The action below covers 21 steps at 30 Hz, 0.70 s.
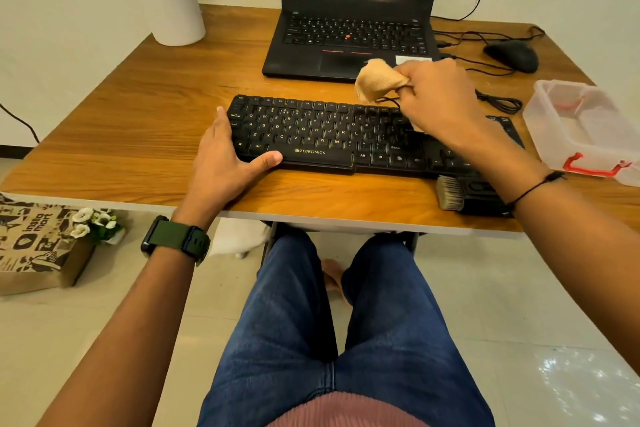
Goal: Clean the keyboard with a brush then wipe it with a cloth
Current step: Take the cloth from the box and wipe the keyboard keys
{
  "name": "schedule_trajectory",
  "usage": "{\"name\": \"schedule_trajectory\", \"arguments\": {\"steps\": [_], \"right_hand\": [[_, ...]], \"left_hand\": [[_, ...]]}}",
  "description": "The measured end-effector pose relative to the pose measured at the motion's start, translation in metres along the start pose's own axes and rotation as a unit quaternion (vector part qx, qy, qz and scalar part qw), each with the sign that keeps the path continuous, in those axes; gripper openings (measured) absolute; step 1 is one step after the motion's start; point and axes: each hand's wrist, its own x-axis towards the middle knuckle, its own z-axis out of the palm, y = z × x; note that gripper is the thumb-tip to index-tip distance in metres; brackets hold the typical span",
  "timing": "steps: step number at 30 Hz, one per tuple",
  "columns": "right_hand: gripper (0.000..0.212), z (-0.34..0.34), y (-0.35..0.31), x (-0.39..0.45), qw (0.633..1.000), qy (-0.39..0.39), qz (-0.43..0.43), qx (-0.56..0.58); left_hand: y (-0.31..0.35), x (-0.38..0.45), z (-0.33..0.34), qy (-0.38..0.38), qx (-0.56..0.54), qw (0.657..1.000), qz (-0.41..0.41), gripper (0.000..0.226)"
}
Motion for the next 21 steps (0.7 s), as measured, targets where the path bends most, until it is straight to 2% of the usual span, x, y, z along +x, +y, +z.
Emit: {"name": "schedule_trajectory", "arguments": {"steps": [1,5,11,14,16,18,21], "right_hand": [[0.030,0.002,-0.001,0.000,0.999,-0.007,0.004,-0.032],[0.024,0.020,-0.021,-0.016,0.988,-0.116,-0.009,-0.097],[0.024,0.025,-0.042,-0.026,0.993,-0.100,-0.026,-0.060],[0.025,0.014,-0.027,-0.009,0.998,-0.060,0.016,-0.011],[0.029,0.006,-0.020,0.000,0.998,-0.034,0.047,-0.022],[0.028,0.005,-0.021,0.002,0.994,-0.061,0.056,-0.067],[0.024,0.018,-0.040,-0.006,0.989,-0.103,0.015,-0.102]], "left_hand": [[-0.001,0.000,0.000,0.000,-0.001,1.000,0.001,0.112],[-0.003,0.002,0.000,0.002,0.004,1.000,0.004,0.112],[-0.003,0.002,0.002,0.004,0.011,1.000,0.008,0.112],[-0.005,0.003,0.002,0.005,0.009,1.000,0.012,0.113],[-0.006,0.003,0.002,0.006,0.007,1.000,0.013,0.113],[-0.006,0.003,0.002,0.006,0.008,1.000,0.013,0.113],[-0.005,0.003,0.002,0.006,0.009,1.000,0.014,0.113]]}}
